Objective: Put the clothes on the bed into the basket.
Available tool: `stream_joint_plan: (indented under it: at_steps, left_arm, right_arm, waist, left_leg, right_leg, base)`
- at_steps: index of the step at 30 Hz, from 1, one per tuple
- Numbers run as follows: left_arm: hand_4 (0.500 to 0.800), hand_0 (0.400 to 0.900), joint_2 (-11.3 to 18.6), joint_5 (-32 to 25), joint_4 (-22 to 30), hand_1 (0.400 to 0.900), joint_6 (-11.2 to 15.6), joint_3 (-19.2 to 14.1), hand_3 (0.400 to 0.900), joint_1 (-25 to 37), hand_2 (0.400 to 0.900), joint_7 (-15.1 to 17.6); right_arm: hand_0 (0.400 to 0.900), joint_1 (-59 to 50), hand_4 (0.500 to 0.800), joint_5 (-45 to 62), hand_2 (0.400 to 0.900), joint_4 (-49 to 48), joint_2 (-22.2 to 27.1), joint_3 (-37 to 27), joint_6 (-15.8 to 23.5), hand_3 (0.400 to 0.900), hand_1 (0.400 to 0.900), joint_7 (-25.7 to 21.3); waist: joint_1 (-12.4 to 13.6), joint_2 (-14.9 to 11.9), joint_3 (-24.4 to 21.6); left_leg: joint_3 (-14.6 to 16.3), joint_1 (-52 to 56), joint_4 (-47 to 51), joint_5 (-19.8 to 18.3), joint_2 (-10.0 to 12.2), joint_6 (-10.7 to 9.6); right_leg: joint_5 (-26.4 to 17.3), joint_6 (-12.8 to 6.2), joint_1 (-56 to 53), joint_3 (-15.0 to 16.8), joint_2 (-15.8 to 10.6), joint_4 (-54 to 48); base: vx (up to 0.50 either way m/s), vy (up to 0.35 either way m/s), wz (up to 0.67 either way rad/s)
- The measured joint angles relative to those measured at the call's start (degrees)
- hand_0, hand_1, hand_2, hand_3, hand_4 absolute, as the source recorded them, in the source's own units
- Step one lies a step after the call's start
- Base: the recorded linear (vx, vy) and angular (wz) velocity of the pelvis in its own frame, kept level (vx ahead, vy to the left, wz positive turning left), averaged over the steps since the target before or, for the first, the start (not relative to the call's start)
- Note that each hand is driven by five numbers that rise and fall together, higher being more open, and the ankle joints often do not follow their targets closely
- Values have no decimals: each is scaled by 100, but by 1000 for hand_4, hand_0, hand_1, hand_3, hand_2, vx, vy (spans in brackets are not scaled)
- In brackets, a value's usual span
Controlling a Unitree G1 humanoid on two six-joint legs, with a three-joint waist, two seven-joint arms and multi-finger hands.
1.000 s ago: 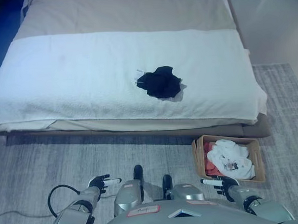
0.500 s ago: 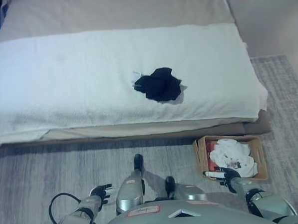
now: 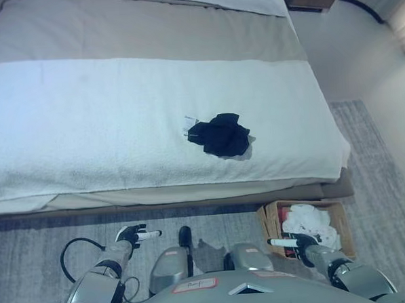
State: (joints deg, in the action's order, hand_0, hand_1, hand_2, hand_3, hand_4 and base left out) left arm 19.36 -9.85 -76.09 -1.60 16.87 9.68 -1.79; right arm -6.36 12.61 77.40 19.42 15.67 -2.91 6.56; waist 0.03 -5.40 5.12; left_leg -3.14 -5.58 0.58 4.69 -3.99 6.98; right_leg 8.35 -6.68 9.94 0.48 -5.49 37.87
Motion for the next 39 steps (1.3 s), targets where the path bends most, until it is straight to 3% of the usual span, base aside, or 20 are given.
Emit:
stream_joint_plan:
  at_steps: [2,5,9,11,15,18,23,26,30,33,39]
  left_arm:
    - [800,900,67,-1,2,900,-41,-4,900,-25,900,12]
    - [800,900,133,-2,-49,900,-93,-3,900,-39,900,15]
    - [800,900,124,-3,-48,900,-78,-27,900,-35,900,16]
    - [800,900,125,-2,-40,900,-62,-35,900,-52,900,14]
    - [800,900,59,0,7,900,-29,-130,900,-178,900,-2]
    - [800,900,-28,4,7,900,-34,-134,900,-478,900,-56]
    - [800,900,-440,31,139,900,-13,-70,900,-764,900,-130]
    - [800,900,-490,49,226,900,43,-32,900,-754,900,-122]
    - [800,900,-613,48,266,900,106,46,900,-649,900,-124]
    - [800,900,-712,43,281,900,111,217,900,-623,900,-124]
    - [800,900,-716,-88,451,900,165,386,900,-653,900,-106]
  right_arm:
    - [900,-59,800,11,900,-141,1,19,3,900,900,4]
    - [900,-372,800,12,900,-289,37,31,47,900,900,-15]
    - [900,-537,800,10,900,-671,93,49,105,900,900,-99]
    - [900,-611,800,-2,900,-764,102,74,115,900,900,-121]
    - [900,-601,800,-10,900,-852,369,45,85,900,900,-132]
    - [900,-616,800,-190,900,-1317,809,43,100,900,900,-134]
    - [900,-1161,800,-531,900,-1903,2083,538,76,900,900,-228]
    - [900,-1984,800,-668,900,-1982,2424,847,105,900,900,-271]
    - [900,-3007,800,-684,900,-2024,2455,1260,146,900,900,-348]
    - [900,-3710,800,-780,900,-1874,2404,1835,191,900,900,-356]
    - [900,-4549,800,-901,900,-1369,1807,2327,207,900,900,-363]
  waist:
    - [40,13,32]
    - [32,49,145]
    - [20,81,327]
    - [15,42,368]
    - [32,17,327]
    - [-147,203,281]
    - [-215,654,69]
    - [-287,786,37]
    - [-285,923,23]
    - [-130,1038,36]
    - [110,1145,74]
  left_leg:
    - [-101,33,67,-63,18,122]
    - [-152,22,108,-62,59,96]
    - [-151,202,211,-61,25,59]
    - [-204,282,265,-74,-12,-4]
    - [-303,357,421,-136,-8,-182]
    - [-438,388,417,-167,161,-557]
    - [-428,488,409,-182,435,-853]
    - [-441,501,408,-168,515,-906]
    - [-435,521,409,-185,562,-968]
    - [-438,488,409,-187,565,-1000]
    - [-526,221,409,-125,563,-1055]
  right_leg:
    - [24,31,32,-124,7,-796]
    - [-24,19,27,-302,-57,-2412]
    - [-698,-200,13,-289,-223,-3890]
    - [-873,-271,57,-303,-321,-3975]
    - [-991,-170,-177,-243,-341,-3935]
    - [-1548,-13,-446,-401,-191,-4284]
    - [-1516,162,-552,-509,61,-4294]
    - [-1485,208,-589,-570,145,-4318]
    - [-1473,225,-600,-571,189,-4319]
    - [-1471,229,-574,-575,193,-4321]
    - [-1482,246,-349,-630,189,-4313]
  base:
    - [146,-25,18]
    - [113,-87,22]
    - [147,-155,14]
    - [181,-193,32]
    - [225,-226,29]
    - [168,-236,29]
    - [79,-95,7]
    - [65,-63,1]
    - [33,-23,1]
    - [0,0,0]
    - [-21,5,2]
